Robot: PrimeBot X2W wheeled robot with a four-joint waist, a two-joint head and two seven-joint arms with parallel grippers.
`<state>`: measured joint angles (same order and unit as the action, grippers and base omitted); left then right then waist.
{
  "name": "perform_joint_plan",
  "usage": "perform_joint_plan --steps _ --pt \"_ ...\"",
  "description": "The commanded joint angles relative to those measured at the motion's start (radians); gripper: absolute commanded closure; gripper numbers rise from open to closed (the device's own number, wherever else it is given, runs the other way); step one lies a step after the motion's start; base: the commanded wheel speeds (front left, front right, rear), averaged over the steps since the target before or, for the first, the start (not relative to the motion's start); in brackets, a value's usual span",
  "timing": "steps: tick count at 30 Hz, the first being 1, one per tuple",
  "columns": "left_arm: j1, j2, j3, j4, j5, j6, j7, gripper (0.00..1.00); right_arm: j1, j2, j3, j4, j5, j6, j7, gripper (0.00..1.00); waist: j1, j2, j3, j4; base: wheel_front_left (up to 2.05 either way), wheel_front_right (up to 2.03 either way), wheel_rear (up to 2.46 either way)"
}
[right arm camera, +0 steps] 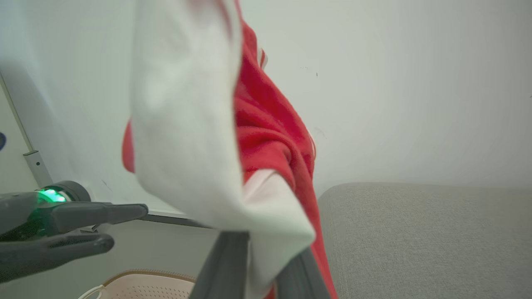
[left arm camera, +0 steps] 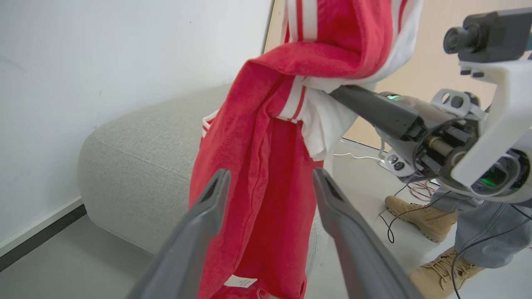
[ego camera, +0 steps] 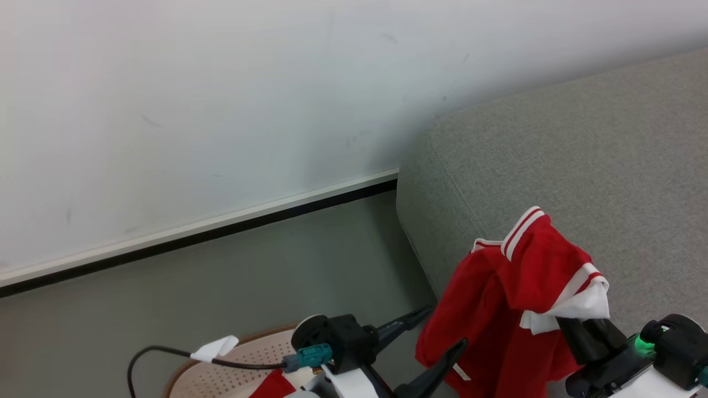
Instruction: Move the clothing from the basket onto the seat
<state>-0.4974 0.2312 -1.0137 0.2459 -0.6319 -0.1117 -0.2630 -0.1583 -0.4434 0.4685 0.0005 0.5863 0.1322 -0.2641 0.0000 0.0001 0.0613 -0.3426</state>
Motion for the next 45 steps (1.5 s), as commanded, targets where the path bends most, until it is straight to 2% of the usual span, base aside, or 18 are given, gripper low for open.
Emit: perform_joint_plan --steps 1,6,12,18,27,35,39,45 --pt "-0.008 0.001 0.002 0.002 0.014 -0.001 -0.001 0.00 0.006 -0.002 -0.012 -0.009 -0.012 -0.003 0.000 1.00 0.0000 -0.0001 0.015 -0.008 0.00 0.00 0.00" --pt "-0.035 0.001 -0.003 0.002 0.038 -0.009 -0.002 0.00 0.002 0.022 -0.071 -0.017 -0.034 -0.003 0.000 1.00 0.0000 -0.0001 0.069 0.008 0.00 0.00 0.00" --pt "-0.093 0.021 -0.002 -0.001 0.054 -0.012 -0.001 0.00 -0.085 0.054 -0.178 -0.025 -0.112 -0.003 0.000 1.00 0.0000 -0.0001 0.175 0.055 0.00 0.00 0.00" --pt "-0.158 0.042 -0.011 -0.009 0.067 -0.018 -0.001 0.00 -0.280 0.010 -0.305 0.045 -0.164 -0.003 0.000 1.00 0.0000 -0.0001 0.285 0.111 0.00 0.00 0.00" --pt "-0.227 0.056 -0.019 -0.024 0.073 -0.019 -0.001 0.00 -0.651 -0.097 -0.549 0.291 -0.262 -0.003 0.051 1.00 0.0000 -0.0001 0.406 0.220 0.00 0.00 0.00" --pt "-0.240 0.064 -0.012 -0.048 0.076 -0.018 -0.001 0.00 -0.832 -0.171 -0.696 0.460 -0.365 -0.003 0.113 1.00 0.0000 -0.0001 0.464 0.290 0.00 0.00 0.00" --pt "-0.232 0.074 0.001 -0.057 0.075 -0.007 -0.001 0.00 -0.827 -0.173 -0.791 0.587 -0.409 -0.003 0.137 1.00 0.0000 -0.0001 0.486 0.311 0.00 0.00 0.00" --pt "-0.198 0.089 0.016 -0.059 0.064 0.006 -0.002 0.00 -0.758 -0.103 -0.949 0.803 -0.506 -0.003 0.137 1.00 0.0000 -0.0001 0.492 0.313 0.00 0.00 0.00"
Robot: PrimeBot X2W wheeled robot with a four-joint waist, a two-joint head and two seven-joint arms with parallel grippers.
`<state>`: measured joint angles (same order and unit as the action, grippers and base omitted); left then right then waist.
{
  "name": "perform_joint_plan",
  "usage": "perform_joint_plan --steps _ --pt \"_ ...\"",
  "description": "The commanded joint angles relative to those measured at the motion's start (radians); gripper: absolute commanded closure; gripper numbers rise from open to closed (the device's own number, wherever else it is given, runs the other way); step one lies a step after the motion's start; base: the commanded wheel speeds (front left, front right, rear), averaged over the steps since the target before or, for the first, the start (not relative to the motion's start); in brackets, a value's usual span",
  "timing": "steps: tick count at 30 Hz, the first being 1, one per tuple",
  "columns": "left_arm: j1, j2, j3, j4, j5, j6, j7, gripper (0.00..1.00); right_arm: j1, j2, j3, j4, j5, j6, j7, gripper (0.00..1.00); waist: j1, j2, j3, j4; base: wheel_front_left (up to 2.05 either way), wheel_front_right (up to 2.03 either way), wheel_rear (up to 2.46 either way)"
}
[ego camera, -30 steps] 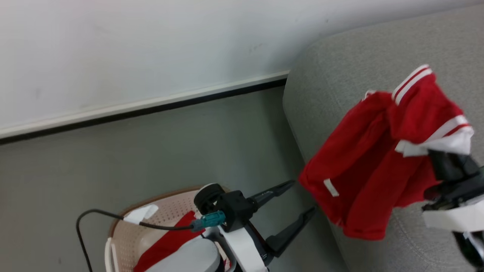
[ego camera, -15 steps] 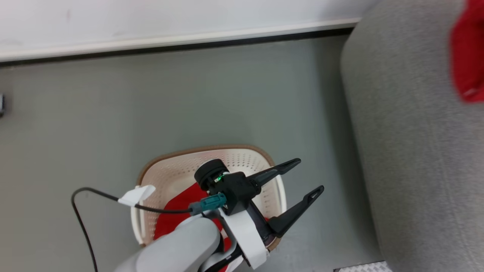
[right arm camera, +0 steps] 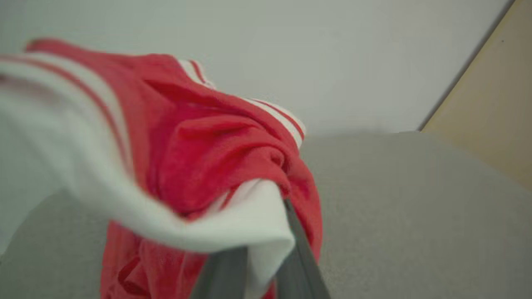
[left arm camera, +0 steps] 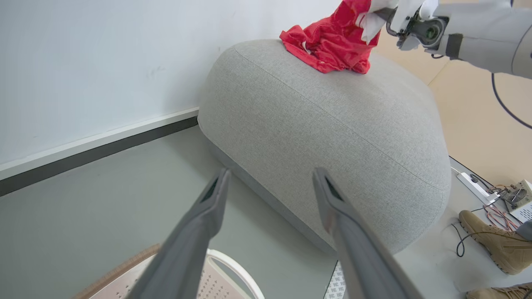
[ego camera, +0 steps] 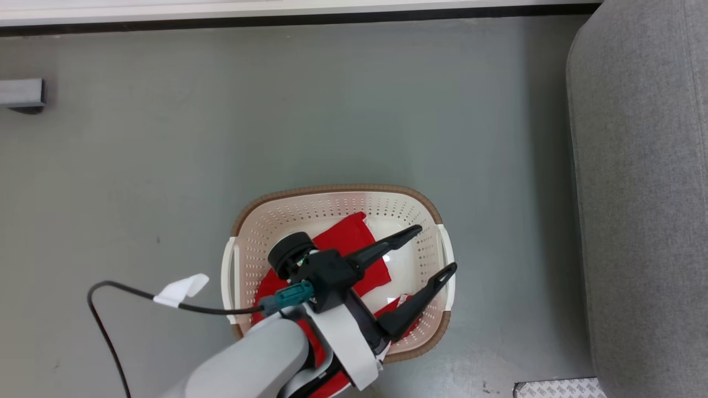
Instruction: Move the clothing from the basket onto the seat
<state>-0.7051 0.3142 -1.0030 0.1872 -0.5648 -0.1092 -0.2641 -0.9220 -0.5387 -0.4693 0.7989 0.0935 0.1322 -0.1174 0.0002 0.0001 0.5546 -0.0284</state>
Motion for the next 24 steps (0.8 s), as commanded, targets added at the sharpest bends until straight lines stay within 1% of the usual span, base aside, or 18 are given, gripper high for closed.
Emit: perform_joint_plan --steps 1,4,5,9,15,20,24 --pt "0.017 0.005 0.007 0.001 -0.010 0.004 0.000 0.00 0.016 0.009 -0.036 0.035 -0.029 -0.003 -0.013 0.96 -0.0002 -0.0001 -0.005 -0.002 0.00 0.00 0.00" --pt "0.033 0.002 0.020 -0.004 -0.019 0.017 0.000 0.00 0.033 0.042 -0.087 0.092 -0.079 -0.003 -0.030 0.50 -0.0002 -0.0001 -0.014 -0.006 0.00 0.00 0.00" --pt "0.037 0.002 0.024 -0.006 -0.020 0.019 0.000 0.00 0.033 0.049 -0.100 0.102 -0.094 -0.003 -0.038 0.00 -0.0002 -0.0001 -0.017 -0.007 0.00 0.00 0.00" --pt "0.053 0.007 0.037 -0.006 -0.028 0.025 0.000 0.00 0.036 0.062 -0.119 0.125 -0.147 -0.003 -0.064 0.00 -0.0002 -0.0001 -0.040 -0.018 0.00 0.00 0.00" --pt "0.085 -0.006 0.071 -0.011 -0.038 0.028 0.000 0.00 0.118 0.085 -0.053 0.111 -0.187 -0.003 -0.090 0.00 -0.0002 -0.0001 -0.105 -0.039 0.00 0.00 0.00" --pt "0.137 -0.017 0.111 -0.002 -0.048 0.028 0.000 0.00 0.266 0.112 0.003 0.028 -0.155 -0.003 -0.116 0.00 -0.0002 -0.0001 -0.181 -0.063 0.00 0.00 0.00" --pt "0.195 -0.024 0.149 0.004 -0.050 0.029 0.000 0.00 0.400 0.140 0.032 -0.080 -0.124 -0.003 -0.130 0.00 -0.0002 -0.0001 -0.244 -0.075 0.00 0.00 0.00"
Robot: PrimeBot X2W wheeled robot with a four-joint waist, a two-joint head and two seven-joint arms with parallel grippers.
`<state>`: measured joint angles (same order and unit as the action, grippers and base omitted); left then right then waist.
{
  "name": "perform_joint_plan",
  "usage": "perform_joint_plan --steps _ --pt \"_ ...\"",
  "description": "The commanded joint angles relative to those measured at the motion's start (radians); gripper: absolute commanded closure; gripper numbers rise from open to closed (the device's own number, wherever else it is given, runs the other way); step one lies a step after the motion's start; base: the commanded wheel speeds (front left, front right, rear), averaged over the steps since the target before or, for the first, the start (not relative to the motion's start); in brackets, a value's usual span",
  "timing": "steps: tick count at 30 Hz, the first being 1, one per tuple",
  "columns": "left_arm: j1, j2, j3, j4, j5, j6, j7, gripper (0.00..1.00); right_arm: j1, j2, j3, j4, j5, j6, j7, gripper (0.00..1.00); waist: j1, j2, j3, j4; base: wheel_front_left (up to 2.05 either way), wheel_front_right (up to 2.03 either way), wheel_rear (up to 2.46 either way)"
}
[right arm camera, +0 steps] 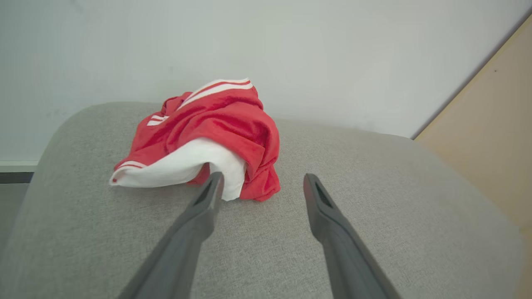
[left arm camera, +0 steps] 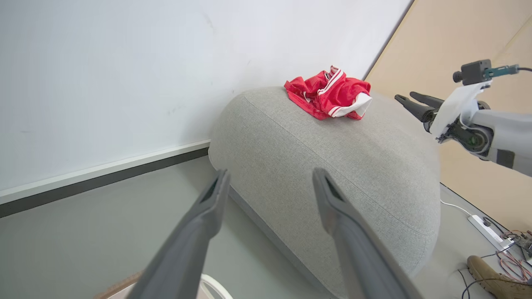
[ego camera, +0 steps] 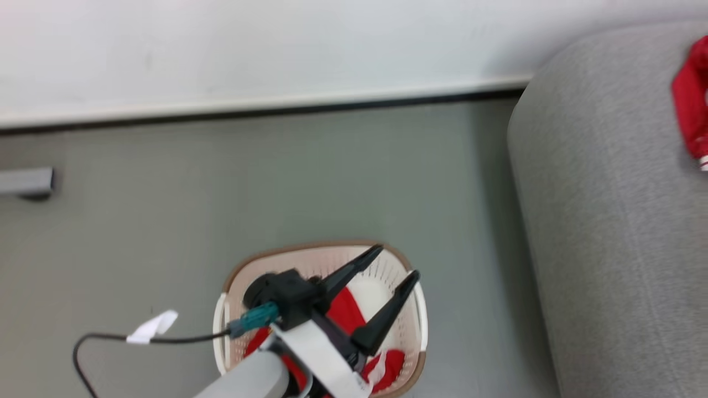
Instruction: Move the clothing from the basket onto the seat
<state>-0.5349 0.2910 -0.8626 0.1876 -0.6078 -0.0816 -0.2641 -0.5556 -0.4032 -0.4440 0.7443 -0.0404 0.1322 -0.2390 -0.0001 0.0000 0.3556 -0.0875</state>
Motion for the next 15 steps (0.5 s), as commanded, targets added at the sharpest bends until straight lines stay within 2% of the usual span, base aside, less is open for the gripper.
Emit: perform_joint_plan --steps 1,9,15 --pt "0.040 0.000 0.021 0.008 -0.007 0.004 0.000 0.00 0.068 0.015 0.011 -0.060 0.014 -0.003 -0.010 0.00 0.0001 0.0000 -0.063 -0.018 0.00 0.00 0.00" --pt "0.182 0.004 0.145 0.021 0.023 0.038 0.000 0.00 0.322 0.150 0.095 -0.376 0.073 -0.003 -0.025 0.00 0.0001 0.0000 -0.177 -0.005 0.00 0.00 0.00" --pt "0.290 -0.008 0.256 0.033 0.048 0.057 0.000 0.00 0.461 0.252 0.171 -0.561 0.112 -0.003 -0.026 0.00 0.0001 0.0000 -0.251 0.046 0.00 0.00 0.00"
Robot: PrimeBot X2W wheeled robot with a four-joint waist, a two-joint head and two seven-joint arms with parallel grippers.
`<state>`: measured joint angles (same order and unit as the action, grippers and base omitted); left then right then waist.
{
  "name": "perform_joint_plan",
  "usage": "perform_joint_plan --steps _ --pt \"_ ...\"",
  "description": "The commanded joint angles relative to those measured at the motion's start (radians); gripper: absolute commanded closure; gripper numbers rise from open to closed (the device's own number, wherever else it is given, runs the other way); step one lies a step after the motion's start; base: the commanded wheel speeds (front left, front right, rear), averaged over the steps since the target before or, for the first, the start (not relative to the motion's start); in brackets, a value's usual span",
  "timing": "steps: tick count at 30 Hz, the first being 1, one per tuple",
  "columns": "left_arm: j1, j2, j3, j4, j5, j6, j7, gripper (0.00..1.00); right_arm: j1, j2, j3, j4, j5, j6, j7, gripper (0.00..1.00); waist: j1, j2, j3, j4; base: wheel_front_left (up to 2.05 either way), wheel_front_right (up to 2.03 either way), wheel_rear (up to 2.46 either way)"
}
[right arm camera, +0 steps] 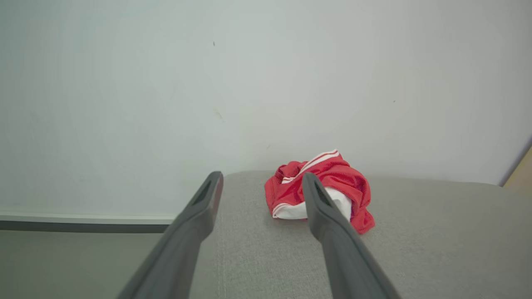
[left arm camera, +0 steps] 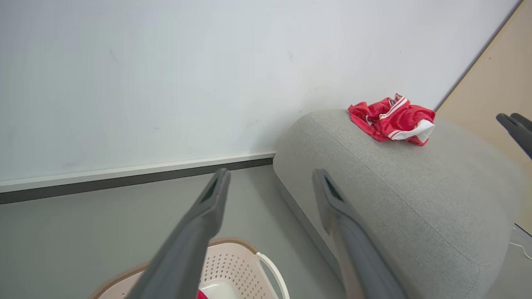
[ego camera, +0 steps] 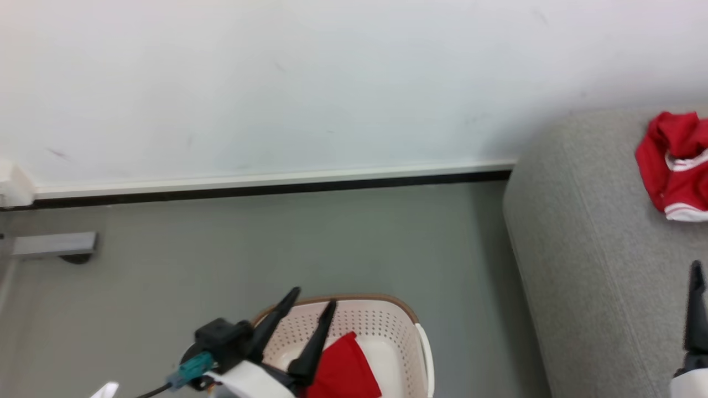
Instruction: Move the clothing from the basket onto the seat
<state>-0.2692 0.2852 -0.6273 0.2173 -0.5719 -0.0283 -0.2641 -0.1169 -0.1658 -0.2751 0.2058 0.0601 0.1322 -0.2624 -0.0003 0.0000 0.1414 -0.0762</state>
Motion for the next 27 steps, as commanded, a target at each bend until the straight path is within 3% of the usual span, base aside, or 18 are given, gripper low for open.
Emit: perform_joint_plan --steps 1,6,14,27 --pt "0.041 -0.004 0.046 0.011 0.019 0.009 0.000 0.00 0.044 0.026 0.014 -0.048 0.020 -0.003 -0.003 0.00 0.0003 0.0000 -0.047 0.046 0.00 0.00 0.00" --pt "0.106 -0.021 0.176 0.031 0.068 0.020 0.000 0.00 0.126 0.077 0.055 -0.121 0.027 -0.003 -0.002 0.00 0.0003 0.0000 -0.087 0.099 0.00 0.00 0.00" --pt "0.210 -0.058 0.358 0.047 0.185 0.007 0.000 0.00 0.229 0.113 0.130 -0.117 0.009 -0.003 -0.002 0.00 0.0003 0.0000 -0.142 0.163 0.00 0.00 0.00" --pt "0.279 -0.137 0.519 0.036 0.302 -0.054 0.000 0.00 0.266 0.115 0.219 -0.075 0.084 -0.003 -0.002 0.00 0.0003 0.0000 -0.168 0.172 0.00 0.00 0.00"
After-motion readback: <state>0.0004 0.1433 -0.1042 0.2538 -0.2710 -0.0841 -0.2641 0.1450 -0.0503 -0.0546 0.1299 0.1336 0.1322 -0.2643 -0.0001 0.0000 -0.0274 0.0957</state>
